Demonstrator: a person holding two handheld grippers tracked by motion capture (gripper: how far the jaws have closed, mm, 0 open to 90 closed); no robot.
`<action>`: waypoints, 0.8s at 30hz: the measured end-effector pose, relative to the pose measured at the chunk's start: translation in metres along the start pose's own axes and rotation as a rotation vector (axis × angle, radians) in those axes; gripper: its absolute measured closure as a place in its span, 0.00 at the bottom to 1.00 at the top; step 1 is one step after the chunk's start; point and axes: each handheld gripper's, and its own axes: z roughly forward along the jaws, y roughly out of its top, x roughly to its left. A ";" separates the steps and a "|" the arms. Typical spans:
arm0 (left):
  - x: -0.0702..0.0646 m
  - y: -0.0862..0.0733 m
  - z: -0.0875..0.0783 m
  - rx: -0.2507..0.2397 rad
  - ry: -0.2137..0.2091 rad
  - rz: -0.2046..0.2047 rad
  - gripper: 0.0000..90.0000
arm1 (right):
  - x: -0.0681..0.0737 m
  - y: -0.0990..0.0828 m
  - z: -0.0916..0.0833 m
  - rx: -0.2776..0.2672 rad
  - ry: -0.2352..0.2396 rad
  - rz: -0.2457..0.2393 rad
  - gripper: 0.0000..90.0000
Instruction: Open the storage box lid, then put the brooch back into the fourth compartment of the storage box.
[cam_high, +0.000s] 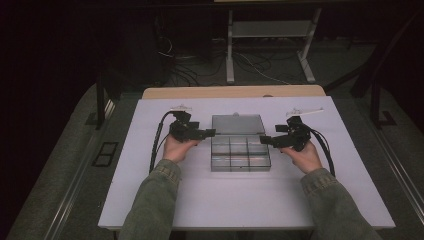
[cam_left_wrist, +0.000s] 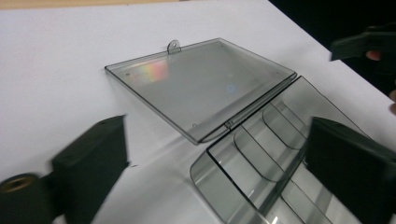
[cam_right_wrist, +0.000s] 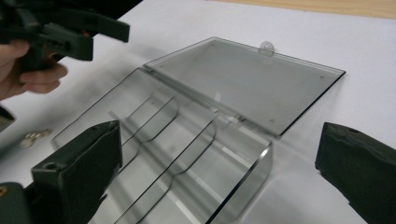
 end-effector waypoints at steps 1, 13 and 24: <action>-0.001 -0.001 -0.002 -0.004 -0.002 0.001 0.00 | 0.003 -0.001 -0.004 -0.006 0.007 -0.004 0.01; -0.015 -0.006 -0.031 -0.014 -0.007 0.045 0.00 | 0.018 -0.021 -0.031 -0.035 0.006 -0.025 0.01; -0.020 -0.011 -0.053 -0.014 0.005 0.063 0.00 | 0.025 -0.034 -0.047 -0.043 0.003 -0.030 0.01</action>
